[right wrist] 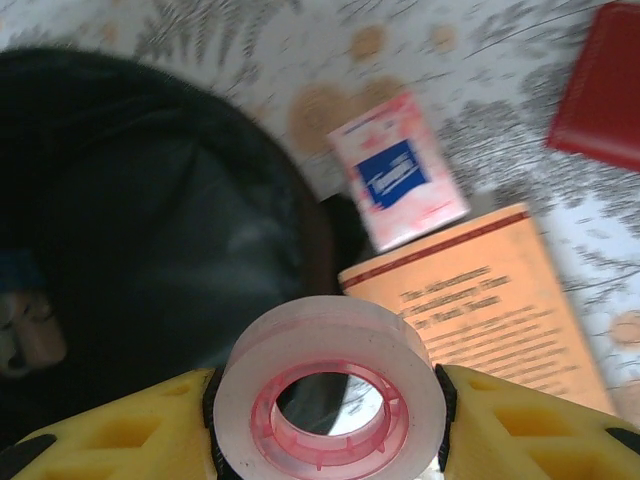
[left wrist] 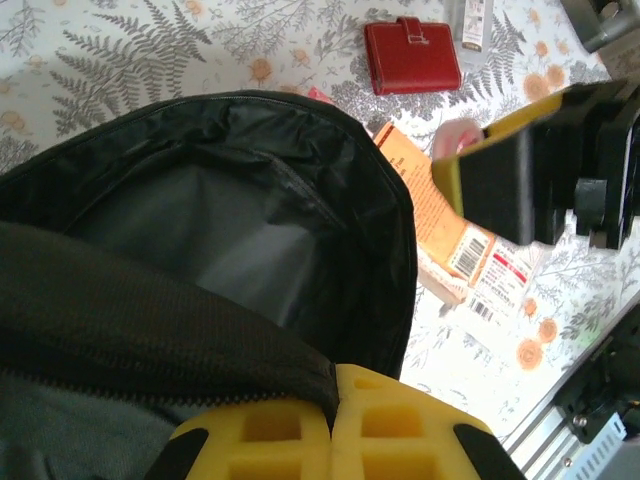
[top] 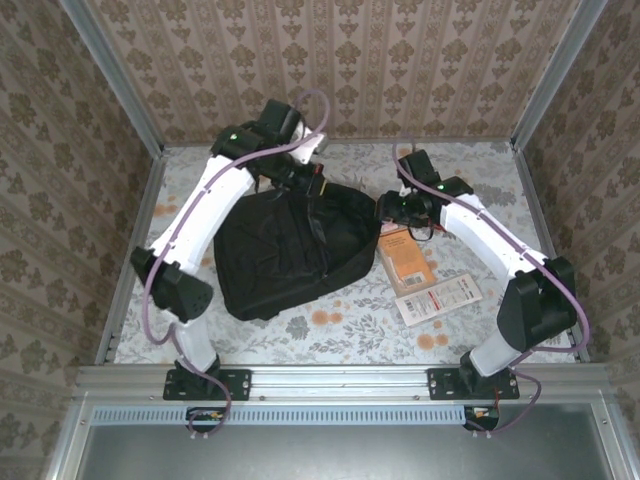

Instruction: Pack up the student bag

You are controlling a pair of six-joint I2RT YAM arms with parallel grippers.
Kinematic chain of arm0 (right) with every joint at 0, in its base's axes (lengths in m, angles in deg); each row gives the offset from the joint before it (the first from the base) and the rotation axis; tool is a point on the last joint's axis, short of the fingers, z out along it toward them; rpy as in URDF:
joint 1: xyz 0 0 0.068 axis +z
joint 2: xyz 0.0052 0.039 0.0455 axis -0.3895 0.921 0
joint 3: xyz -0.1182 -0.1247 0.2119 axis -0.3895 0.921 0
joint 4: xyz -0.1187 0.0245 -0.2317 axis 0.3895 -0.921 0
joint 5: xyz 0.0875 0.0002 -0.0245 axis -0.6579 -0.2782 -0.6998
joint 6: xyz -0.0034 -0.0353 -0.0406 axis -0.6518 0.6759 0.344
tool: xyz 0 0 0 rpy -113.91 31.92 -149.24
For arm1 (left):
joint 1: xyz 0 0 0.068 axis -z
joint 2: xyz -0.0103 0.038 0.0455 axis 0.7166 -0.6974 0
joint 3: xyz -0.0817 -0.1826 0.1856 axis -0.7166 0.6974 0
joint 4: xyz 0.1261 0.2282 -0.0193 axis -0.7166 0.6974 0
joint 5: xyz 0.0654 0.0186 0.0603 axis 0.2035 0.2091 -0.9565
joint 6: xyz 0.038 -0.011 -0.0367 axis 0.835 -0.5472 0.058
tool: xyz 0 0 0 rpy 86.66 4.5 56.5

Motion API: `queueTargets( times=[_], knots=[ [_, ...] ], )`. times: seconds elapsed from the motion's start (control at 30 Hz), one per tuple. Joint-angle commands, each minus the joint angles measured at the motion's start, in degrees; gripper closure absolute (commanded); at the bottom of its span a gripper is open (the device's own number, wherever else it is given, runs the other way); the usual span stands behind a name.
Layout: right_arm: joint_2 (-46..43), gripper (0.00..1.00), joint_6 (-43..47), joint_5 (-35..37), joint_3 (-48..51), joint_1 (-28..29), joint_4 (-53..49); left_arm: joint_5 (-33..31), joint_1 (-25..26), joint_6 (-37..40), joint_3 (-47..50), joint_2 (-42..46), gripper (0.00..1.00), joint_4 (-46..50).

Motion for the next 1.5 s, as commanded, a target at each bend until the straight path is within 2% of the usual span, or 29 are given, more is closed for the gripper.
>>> queueTargets(
  times=[0.0, 0.2, 0.4, 0.57, 0.67, 0.77, 0.87, 1.03, 1.17, 1.33, 1.47],
  knots=[
    [-0.76, 0.47, -0.39, -2.23, -0.91, 3.41, -0.19, -1.06, 2.85, 4.14, -9.79, -4.53, 1.0, 6.66],
    [-1.66, 0.47, -1.9, -1.44, 1.68, 10.85, 0.36, -4.28, 5.32, 4.89, -12.75, -4.13, 1.0, 6.46],
    [1.91, 0.47, -9.93, -7.31, 1.03, 17.9, 6.27, -6.48, 4.89, 6.24, -10.65, 0.07, 1.0, 6.2],
    [4.96, 0.47, -20.44, -12.33, -0.15, 23.55, 14.66, -8.42, 1.61, 6.33, -7.4, 4.99, 1.0, 5.69],
    [6.91, 0.47, -25.47, -14.07, -0.39, 26.81, 19.35, -6.91, -1.5, 5.75, -4.98, 8.09, 1.0, 4.03],
    [10.48, 0.47, -26.92, -14.28, -3.97, 29.7, 19.16, -4.4, -3.18, 4.95, -3.46, 9.59, 1.0, 3.12],
    [10.52, 0.47, -28.87, -10.71, -3.1, 29.99, 20.17, -2.37, -3.04, 4.22, 0.11, 10.91, 1.0, 2.23],
    [9.7, 0.44, -30.23, -3.98, -0.85, 28.86, 19.83, 3.94, -3.1, -0.5, 16.45, 17.53, 1.0, -6.48],
    [10.17, 0.43, -33.42, -0.41, 1.25, 27.48, 21.3, 7.29, -3.88, -3.73, 25.77, 22.02, 1.0, -13.41],
    [11.83, 0.42, -37.7, 0.47, 3.25, 25.58, 27.29, 10.77, -6.54, -7.4, 30.8, 25.1, 1.0, -19.06],
    [15.38, 0.41, -39.72, -1.28, -0.08, 24.08, 28.44, 14.73, -8.56, -10.97, 30.82, 25.6, 1.0, -22.36]
  ],
)
